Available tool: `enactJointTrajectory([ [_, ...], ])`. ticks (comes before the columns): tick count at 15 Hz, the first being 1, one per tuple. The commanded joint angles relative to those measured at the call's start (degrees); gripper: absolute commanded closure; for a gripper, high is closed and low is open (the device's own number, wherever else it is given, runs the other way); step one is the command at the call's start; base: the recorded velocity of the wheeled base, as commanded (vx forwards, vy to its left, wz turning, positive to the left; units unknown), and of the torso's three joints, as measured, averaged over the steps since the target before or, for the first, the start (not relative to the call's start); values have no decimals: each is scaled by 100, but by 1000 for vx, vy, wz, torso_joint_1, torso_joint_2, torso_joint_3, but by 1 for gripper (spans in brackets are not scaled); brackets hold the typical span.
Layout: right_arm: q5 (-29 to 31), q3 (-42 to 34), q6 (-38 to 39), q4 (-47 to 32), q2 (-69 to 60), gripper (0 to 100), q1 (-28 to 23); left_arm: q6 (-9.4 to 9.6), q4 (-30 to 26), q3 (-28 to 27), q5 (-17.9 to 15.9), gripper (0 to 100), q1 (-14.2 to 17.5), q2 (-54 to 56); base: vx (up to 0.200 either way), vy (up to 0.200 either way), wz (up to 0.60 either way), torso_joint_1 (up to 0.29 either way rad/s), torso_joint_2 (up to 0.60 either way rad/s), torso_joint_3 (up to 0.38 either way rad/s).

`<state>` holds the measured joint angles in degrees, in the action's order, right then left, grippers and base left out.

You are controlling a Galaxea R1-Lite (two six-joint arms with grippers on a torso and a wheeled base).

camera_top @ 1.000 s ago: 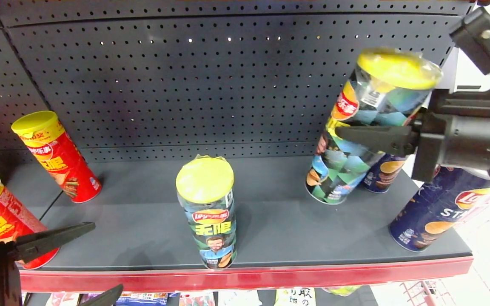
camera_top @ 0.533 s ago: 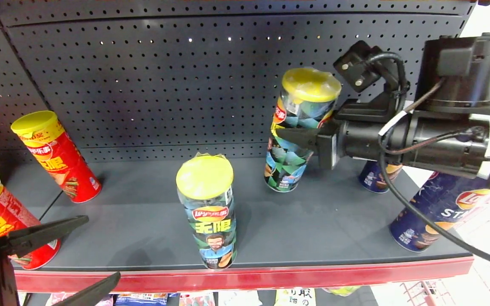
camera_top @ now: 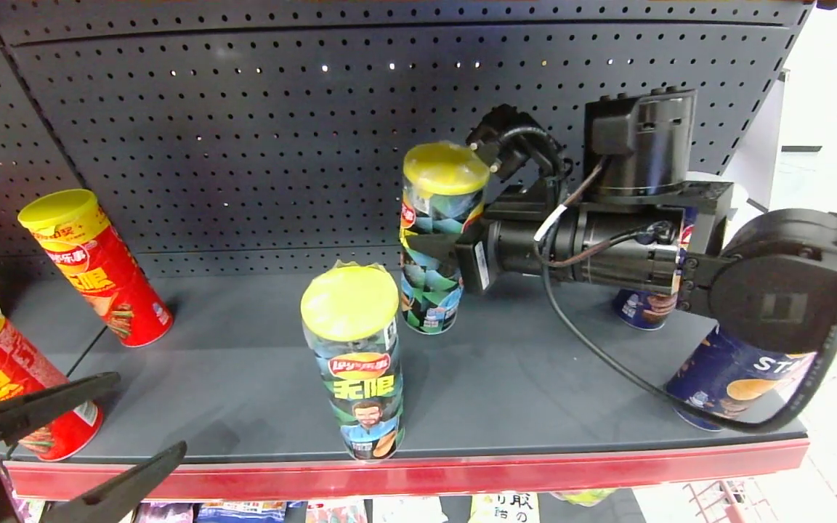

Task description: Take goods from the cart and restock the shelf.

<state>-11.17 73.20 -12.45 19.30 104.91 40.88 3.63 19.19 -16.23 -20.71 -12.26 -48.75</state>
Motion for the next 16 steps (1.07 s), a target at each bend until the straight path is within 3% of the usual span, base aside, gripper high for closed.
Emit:
enactJointTrajectory([
  [1, 0, 54, -3, 4, 231, 100, 17, -3, -249, 5, -21, 0, 13, 252, 0, 0, 0, 0, 0, 0],
  [3, -8, 71, -3, 4, 328, 100, 17, -3, -609, -12, -91, 0, 13, 498, 0, 0, 0, 0, 0, 0],
  [9, -26, 423, 41, 13, 636, 100, 175, -3, -680, -65, -724, 0, -13, 480, 0, 0, 0, 0, 0, 0],
  [16, -26, 598, 32, 13, 961, 100, 325, -3, -750, -100, -759, 0, -13, 507, 0, 0, 0, 0, 0, 0],
])
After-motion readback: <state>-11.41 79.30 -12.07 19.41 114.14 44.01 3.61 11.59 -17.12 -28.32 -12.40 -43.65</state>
